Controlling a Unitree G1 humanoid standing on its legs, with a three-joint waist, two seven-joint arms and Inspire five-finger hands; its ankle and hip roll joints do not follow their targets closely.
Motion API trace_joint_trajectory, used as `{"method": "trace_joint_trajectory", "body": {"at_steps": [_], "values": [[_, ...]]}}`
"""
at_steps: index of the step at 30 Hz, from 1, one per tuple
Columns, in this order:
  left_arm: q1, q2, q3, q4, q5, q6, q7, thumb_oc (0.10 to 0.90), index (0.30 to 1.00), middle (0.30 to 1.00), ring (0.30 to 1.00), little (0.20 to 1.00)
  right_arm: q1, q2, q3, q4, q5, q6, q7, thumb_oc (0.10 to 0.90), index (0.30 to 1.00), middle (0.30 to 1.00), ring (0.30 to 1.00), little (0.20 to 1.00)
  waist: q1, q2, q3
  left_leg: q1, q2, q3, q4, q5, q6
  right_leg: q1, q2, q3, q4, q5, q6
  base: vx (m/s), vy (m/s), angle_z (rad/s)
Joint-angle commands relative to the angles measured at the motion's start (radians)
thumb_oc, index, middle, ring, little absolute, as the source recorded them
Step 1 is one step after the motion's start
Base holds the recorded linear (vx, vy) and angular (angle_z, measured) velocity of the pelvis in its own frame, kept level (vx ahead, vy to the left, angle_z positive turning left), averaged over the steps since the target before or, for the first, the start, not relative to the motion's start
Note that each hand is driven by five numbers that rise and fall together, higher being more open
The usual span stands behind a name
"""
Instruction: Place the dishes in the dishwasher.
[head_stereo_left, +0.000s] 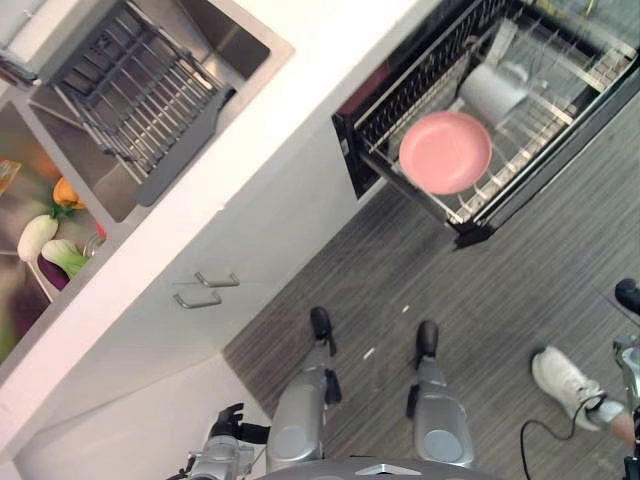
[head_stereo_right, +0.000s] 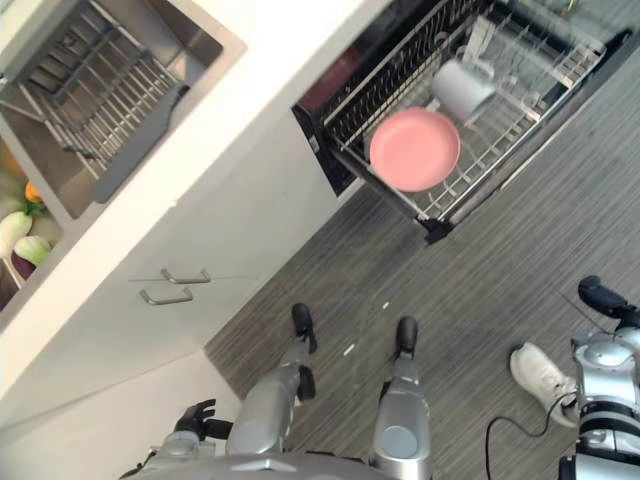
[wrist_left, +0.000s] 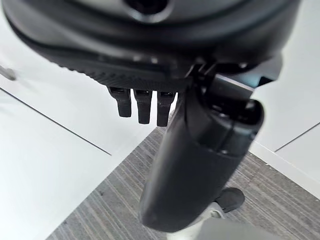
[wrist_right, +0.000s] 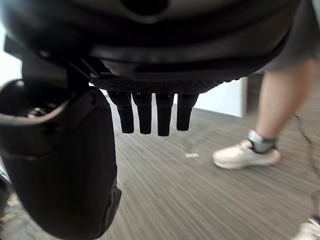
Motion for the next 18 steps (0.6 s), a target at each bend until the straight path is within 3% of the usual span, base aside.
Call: {"method": "trace_joint_trajectory", "body": {"at_steps": [1,3,9,18], "values": [[0.004,0.03,-0.025,0.092,-0.004,0.014,0.009,0.8,0.9,0.9,0.9,0.9,-0.102,-0.083,-0.025,-0.118,0.019,-0.085,-0.019,0.4,0.3,0.3,0.3,0.3,0.038,-0.038,-0.012,0.061,0.074,-0.048,0.007,-0.021,-0.107,-0.082,-0.079,0.032,0.107,-0.029,0.083,-0.04,0.015,-0.21],[0.016,0.022,-0.056,0.084,-0.003,0.008,0.001,0.8,0.9,0.9,0.9,0.9,-0.206,-0.082,0.059,-0.136,-0.001,-0.105,-0.006,0.4,0.3,0.3,0.3,0.3,0.055,-0.025,0.021,0.036,0.067,-0.039,0.009,-0.015,-0.108,-0.109,-0.082,0.034,0.108,-0.014,0.086,-0.07,0.011,-0.09],[0.017,0.02,-0.081,0.065,-0.025,-0.008,0.01,0.8,0.9,0.9,0.9,0.9,-0.4,-0.102,0.221,-0.147,-0.045,-0.108,0.01,0.4,0.3,0.3,0.3,0.3,0.083,-0.009,0.034,0.04,0.046,-0.054,0.011,-0.019,-0.112,-0.083,-0.107,0.01,0.12,-0.023,0.088,-0.01,0.005,0.02],[0.002,0.038,-0.12,0.014,-0.073,-0.04,0.018,0.8,0.9,0.9,0.9,0.9,-0.597,-0.187,0.339,-0.07,-0.098,-0.082,0.014,0.4,0.3,0.3,0.3,0.3,0.156,0.006,0.009,0.045,0.01,-0.135,0.012,-0.021,-0.108,0.001,-0.163,-0.095,0.149,-0.045,0.096,0.0,-0.013,0.43]]}}
